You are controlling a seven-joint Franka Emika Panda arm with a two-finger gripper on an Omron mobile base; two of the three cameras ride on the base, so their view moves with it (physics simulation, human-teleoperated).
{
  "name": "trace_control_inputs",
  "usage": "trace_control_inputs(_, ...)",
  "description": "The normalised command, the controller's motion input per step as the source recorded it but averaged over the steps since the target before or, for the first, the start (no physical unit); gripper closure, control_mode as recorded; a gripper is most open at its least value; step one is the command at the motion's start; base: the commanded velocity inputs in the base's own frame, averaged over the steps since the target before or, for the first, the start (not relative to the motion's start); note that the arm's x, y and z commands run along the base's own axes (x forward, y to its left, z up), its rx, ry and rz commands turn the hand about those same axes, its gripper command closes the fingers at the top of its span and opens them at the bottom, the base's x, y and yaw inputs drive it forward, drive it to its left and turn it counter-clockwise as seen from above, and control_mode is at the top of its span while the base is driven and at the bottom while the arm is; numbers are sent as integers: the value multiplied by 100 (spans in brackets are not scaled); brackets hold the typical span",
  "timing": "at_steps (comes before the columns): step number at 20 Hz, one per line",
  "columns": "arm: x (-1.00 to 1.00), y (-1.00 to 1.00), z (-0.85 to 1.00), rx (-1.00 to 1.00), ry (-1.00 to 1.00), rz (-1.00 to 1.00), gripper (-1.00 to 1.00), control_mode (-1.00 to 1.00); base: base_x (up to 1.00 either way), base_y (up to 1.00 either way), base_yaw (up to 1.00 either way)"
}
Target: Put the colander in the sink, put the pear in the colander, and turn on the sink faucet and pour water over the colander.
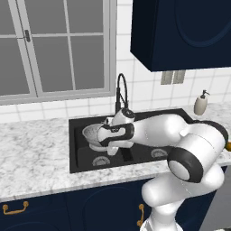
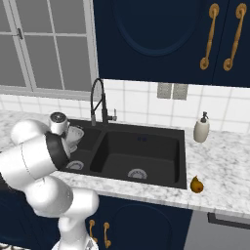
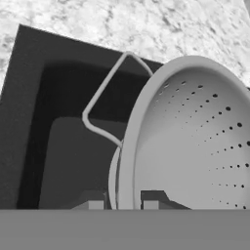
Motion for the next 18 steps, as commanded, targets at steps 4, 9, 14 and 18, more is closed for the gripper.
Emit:
trace_control_inputs(4,44,10,-5,-3,14,0,100,-100,0,0,0)
trace_control_inputs(9,16,9,-18,-4,21,0,100,-100,0,0,0)
trace_control_inputs(14,7,7,-25,-3,22,0,100,-100,0,0,0)
trace_control_inputs(18,14,3,-23,-4,8,0,100,-100,0,0,0)
